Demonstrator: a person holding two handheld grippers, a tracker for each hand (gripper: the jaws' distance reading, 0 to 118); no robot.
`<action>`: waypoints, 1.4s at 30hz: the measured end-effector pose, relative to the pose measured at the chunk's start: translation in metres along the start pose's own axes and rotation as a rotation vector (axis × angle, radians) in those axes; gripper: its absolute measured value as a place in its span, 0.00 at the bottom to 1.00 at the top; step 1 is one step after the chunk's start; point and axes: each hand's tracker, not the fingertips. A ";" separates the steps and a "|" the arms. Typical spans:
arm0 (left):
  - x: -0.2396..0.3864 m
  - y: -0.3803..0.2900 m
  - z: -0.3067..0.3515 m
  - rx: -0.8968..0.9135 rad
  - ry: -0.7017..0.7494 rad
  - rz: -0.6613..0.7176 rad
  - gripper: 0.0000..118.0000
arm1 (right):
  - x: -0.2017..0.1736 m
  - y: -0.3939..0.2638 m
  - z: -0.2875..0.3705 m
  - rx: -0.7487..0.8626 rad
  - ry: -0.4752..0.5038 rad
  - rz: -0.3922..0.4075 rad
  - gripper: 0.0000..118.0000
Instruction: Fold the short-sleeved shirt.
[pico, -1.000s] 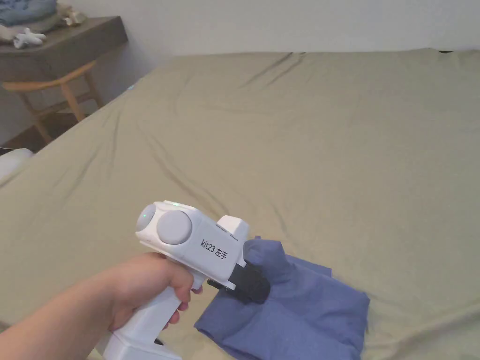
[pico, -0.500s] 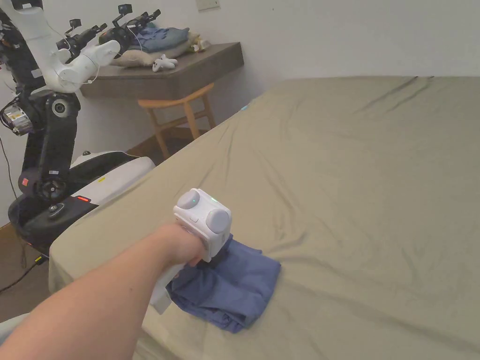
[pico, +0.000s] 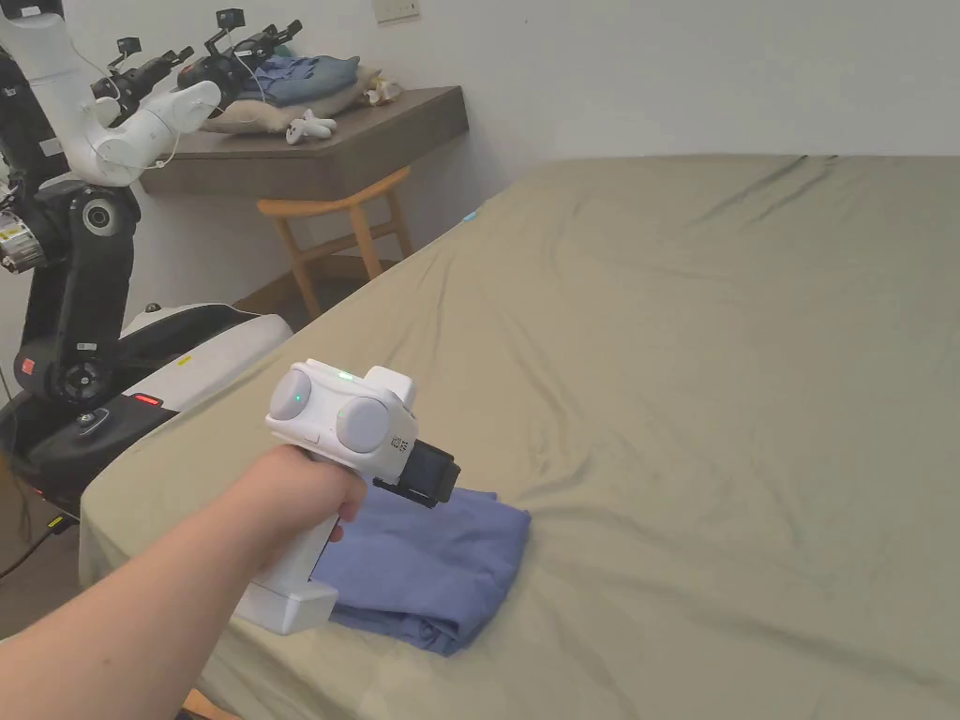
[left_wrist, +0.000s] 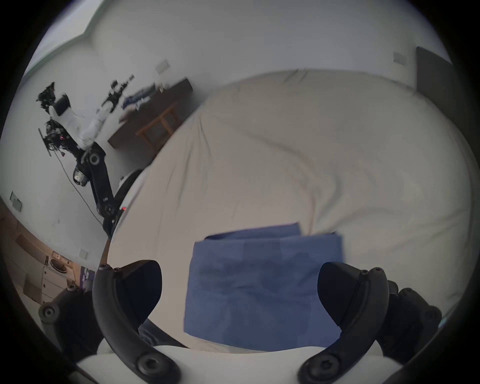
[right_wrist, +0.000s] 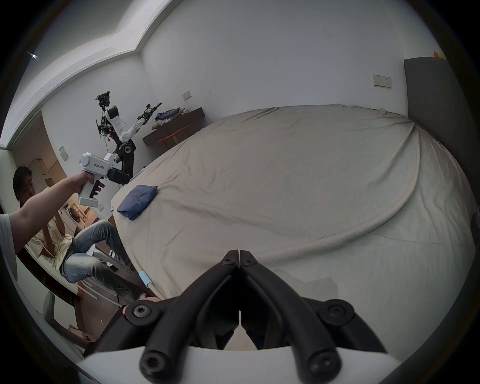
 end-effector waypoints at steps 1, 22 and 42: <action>0.011 -0.002 0.012 0.048 0.006 0.031 0.93 | -0.008 0.001 0.000 0.005 0.002 0.003 0.00; 0.324 -0.026 0.238 0.678 -0.414 0.191 0.00 | -0.026 0.007 0.076 0.363 -0.482 0.118 0.00; 0.351 -0.049 0.284 0.896 -0.303 0.215 0.00 | -0.048 0.024 0.113 0.649 -0.690 0.146 0.05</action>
